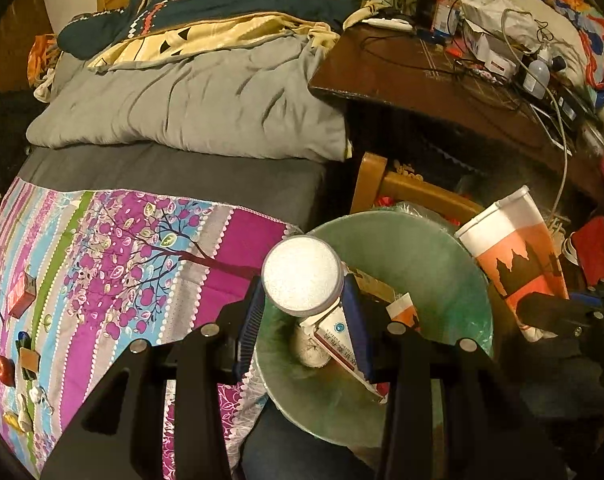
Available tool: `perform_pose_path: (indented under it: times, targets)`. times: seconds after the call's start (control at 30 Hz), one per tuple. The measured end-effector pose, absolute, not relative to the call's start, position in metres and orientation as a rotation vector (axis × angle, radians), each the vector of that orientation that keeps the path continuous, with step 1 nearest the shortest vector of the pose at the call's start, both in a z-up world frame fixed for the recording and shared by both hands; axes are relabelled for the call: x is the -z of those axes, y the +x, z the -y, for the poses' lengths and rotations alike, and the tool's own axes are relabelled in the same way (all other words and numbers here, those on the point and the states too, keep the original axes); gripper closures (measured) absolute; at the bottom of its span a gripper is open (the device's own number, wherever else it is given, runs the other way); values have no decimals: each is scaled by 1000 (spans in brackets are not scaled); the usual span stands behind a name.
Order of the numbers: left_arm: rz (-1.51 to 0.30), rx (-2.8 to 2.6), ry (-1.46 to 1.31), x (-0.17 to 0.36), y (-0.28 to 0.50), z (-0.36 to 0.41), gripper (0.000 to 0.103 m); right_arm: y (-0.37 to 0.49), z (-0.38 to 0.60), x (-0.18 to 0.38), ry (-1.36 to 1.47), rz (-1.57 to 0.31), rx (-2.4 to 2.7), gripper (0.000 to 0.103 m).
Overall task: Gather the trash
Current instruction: 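Open both tools to drop the cup and container into the bin, then move both open tools back toward the trash on the bed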
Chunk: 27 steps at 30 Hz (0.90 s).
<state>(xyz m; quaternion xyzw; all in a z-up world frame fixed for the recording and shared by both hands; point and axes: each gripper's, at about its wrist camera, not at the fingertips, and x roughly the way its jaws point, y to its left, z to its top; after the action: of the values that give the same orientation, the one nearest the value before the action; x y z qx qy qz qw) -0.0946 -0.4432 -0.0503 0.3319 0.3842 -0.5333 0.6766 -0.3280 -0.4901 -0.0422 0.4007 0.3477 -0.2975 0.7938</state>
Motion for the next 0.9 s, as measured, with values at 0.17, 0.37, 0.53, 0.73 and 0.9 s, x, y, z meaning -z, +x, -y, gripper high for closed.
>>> perform_pose_path:
  times: [0.17,0.37,0.53,0.73,0.9]
  targets:
    - [-865,1200,752,53,-96,445,65,-327,493,45,871,-745,637,91]
    - [-863,1213,775,59,-100,444,34,-331,495,48,866,-747,683,54]
    - [-835,1212,793,58,-106,443,34,-333,497,50,870,-746,684,54]
    - [-820,1186,787,56,-103,440,34,-333,498,50,868,-743,683,54]
    - [-808,1174,781,52,-100,435,34,-335,498,48,859,-732,699,54]
